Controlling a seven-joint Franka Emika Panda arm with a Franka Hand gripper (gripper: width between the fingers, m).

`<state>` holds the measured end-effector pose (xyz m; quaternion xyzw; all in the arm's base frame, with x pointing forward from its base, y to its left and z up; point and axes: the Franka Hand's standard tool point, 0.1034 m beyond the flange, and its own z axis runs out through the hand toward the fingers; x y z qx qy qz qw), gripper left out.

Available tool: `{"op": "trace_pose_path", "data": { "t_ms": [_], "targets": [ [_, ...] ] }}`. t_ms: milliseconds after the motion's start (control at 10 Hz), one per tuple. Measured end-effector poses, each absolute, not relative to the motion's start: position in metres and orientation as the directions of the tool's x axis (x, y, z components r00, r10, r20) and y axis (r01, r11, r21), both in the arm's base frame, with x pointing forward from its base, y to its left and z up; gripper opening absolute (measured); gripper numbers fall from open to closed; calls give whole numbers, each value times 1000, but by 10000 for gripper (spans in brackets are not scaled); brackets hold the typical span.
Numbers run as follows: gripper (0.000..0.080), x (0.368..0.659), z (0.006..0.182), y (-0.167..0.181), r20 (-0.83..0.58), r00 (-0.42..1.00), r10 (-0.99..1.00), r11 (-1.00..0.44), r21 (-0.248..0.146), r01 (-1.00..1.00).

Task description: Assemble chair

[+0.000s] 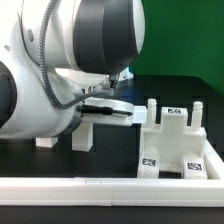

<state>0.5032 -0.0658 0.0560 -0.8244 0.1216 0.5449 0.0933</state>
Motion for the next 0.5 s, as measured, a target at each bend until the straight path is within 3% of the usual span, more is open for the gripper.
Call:
{"op": "trace_pose_path", "data": {
  "t_ms": [300, 500],
  "targets": [
    [647, 510, 61, -68, -914, 391, -106, -953, -19, -303],
    [649, 533, 69, -68, -860, 496, -119, -957, -35, -289]
  ]
}}
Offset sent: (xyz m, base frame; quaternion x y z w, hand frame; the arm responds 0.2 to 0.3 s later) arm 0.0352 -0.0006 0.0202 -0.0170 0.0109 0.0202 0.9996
